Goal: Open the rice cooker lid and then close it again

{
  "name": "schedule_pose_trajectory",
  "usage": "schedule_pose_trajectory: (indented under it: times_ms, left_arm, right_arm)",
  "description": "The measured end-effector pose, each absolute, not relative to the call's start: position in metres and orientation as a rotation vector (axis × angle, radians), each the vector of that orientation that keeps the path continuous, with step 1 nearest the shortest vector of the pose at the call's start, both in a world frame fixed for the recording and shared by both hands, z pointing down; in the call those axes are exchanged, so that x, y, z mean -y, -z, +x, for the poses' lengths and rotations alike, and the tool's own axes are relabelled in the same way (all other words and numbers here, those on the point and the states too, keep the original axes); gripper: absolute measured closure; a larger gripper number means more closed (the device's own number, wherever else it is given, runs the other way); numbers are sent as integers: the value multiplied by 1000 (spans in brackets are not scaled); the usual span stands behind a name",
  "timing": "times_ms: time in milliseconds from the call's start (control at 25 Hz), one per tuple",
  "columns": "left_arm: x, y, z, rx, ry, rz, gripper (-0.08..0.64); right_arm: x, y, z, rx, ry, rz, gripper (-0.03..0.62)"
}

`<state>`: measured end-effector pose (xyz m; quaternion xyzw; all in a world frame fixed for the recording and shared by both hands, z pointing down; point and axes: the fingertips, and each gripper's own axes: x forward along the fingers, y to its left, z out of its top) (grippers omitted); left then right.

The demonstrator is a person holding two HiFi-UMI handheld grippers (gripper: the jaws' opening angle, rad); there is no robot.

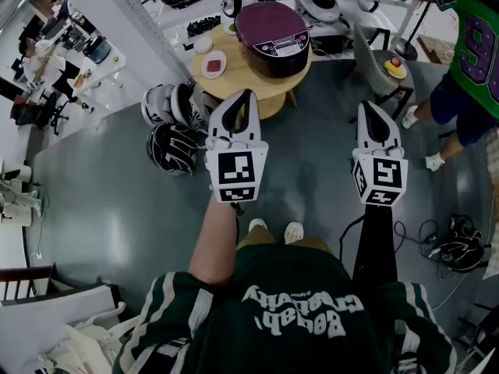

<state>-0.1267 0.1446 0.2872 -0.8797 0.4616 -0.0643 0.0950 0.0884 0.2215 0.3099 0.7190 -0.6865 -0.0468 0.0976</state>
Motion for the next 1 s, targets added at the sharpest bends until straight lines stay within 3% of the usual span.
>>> schedule_pose_trajectory:
  times_ms: [480, 1000]
  left_arm:
    - [-165, -300, -125, -1392, 210, -2594, 560]
    - [-104, -312, -125, -1383, 211, -2613, 558]
  right_arm:
    - [-239, -316, 84, 2158, 166, 2127, 588]
    - [-163, -326, 75, 2182, 146, 2066, 586]
